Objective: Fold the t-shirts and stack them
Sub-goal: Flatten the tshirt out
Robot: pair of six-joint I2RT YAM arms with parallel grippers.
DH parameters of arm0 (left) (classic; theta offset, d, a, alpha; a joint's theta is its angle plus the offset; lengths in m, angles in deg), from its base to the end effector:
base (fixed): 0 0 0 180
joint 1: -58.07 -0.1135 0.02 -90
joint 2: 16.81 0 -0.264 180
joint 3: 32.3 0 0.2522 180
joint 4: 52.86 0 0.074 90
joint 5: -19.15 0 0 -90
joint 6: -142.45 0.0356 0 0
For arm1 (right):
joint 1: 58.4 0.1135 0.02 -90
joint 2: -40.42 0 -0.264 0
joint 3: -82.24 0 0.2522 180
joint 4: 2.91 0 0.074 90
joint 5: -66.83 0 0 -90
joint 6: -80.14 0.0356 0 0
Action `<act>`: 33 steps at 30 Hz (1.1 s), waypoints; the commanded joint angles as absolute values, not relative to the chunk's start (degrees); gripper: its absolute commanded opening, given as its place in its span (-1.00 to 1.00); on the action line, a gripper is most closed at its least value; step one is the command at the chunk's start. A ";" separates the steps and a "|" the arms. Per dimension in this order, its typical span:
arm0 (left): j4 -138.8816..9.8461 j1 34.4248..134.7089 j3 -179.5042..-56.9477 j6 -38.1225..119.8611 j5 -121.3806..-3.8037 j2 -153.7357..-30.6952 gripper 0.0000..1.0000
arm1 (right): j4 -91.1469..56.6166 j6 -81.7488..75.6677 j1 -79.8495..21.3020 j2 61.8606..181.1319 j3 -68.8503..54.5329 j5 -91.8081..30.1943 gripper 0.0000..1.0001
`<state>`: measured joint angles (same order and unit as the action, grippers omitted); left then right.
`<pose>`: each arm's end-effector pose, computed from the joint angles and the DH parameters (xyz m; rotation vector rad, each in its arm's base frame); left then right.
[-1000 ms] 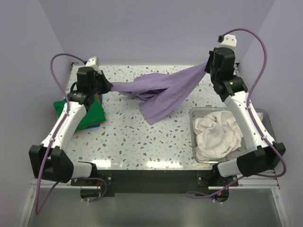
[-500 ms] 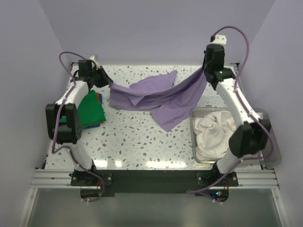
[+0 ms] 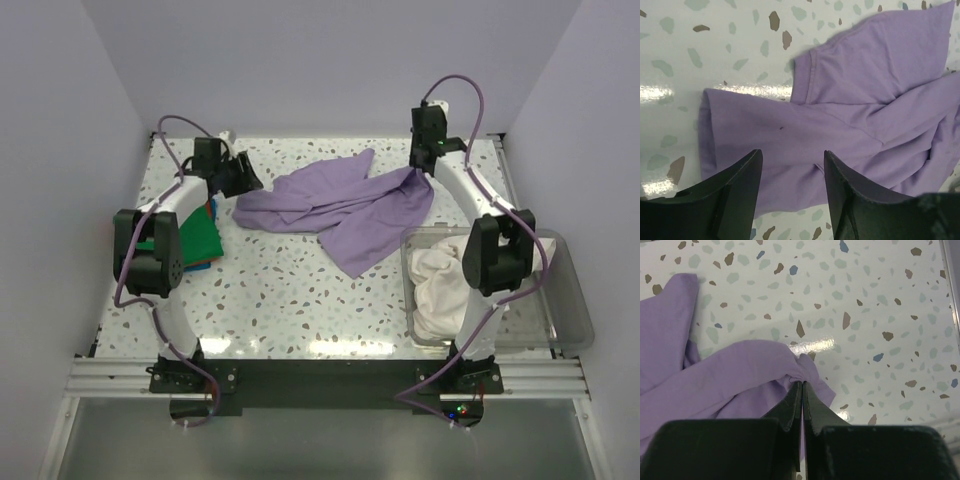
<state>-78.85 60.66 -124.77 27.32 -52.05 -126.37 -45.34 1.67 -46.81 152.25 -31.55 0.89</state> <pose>0.4272 -0.0308 0.2146 -0.2936 2.3371 -0.6219 0.4450 0.0764 0.2981 0.2158 2.2066 -0.2567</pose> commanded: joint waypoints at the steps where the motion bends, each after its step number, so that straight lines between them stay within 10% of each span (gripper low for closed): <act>1: -81.03 62.55 -122.97 31.26 -59.15 -124.74 0.15 | -44.53 3.24 -46.80 147.56 -30.14 -0.23 -1.00; 19: -72.69 62.99 -121.47 32.24 -63.65 -128.78 0.43 | -44.79 5.26 -46.89 143.95 -25.30 -1.72 -1.00; 25: -69.97 62.99 -121.56 31.53 -58.47 -131.42 0.16 | -45.23 4.82 -46.80 143.51 -26.00 -1.63 -1.00; 29: -69.09 62.99 -121.03 31.36 -56.88 -129.33 -0.59 | -45.76 4.56 -46.80 142.55 -26.18 -1.55 -1.00; 33: -71.97 62.90 -120.32 31.71 -57.05 -124.31 -0.63 | -47.43 3.51 -46.80 140.79 -26.18 -0.67 -1.00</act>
